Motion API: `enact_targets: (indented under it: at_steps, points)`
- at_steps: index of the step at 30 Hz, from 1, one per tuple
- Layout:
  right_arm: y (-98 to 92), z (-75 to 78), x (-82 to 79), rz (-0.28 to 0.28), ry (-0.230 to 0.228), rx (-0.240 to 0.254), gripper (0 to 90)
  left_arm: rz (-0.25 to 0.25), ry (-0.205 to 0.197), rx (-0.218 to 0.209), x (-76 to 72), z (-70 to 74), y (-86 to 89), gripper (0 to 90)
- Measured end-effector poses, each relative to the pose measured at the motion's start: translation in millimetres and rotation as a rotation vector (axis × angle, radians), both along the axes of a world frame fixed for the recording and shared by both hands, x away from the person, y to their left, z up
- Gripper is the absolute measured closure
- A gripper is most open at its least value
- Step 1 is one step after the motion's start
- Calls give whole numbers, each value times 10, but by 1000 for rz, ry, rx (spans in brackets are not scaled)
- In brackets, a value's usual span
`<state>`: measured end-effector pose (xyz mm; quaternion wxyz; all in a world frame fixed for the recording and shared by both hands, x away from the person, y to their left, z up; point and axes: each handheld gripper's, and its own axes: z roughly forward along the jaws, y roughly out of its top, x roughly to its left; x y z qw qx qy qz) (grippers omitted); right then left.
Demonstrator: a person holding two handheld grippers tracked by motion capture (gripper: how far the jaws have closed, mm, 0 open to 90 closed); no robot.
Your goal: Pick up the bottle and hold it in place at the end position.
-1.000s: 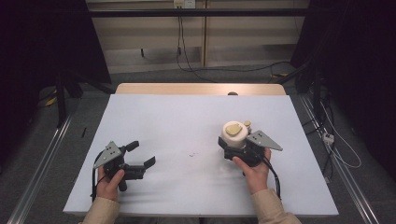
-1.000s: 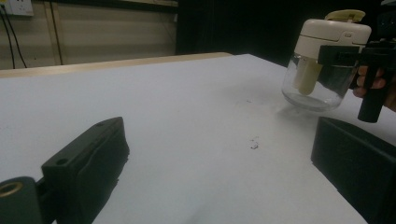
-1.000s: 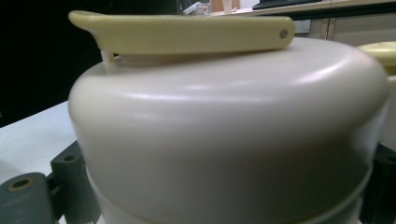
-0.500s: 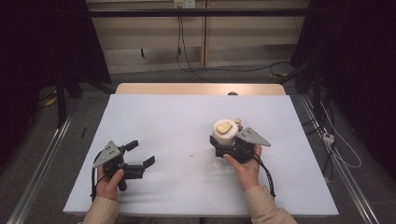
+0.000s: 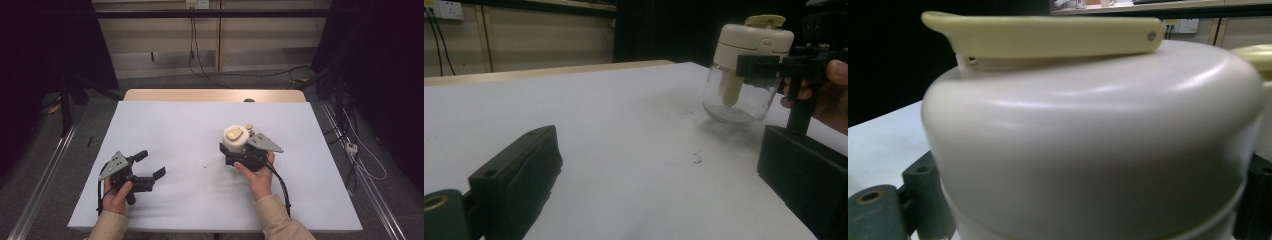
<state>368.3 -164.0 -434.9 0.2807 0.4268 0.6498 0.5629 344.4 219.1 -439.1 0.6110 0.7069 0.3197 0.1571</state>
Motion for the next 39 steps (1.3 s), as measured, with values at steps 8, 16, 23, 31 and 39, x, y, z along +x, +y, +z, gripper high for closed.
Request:
enact_targets:
  at_steps: [8, 16, 23, 31, 39]
  points:
    - [64, 38, 77, 1, -3, -6, 63, 1, -2, -7, -2, 3, 4, 35]
    - [108, 45, 143, -5, 0, -6, 63, -1, -1, -7, -5, 3, 5, 35]
    - [136, 43, 188, -11, 5, -11, 64, -2, 0, -6, -4, 2, 3, 34]
    - [191, 48, 249, -10, 8, -18, 63, -7, 3, -5, -3, -1, 1, 35]
    - [233, 5, 299, -12, 12, -17, 63, -8, 5, -3, -2, -3, 0, 34]
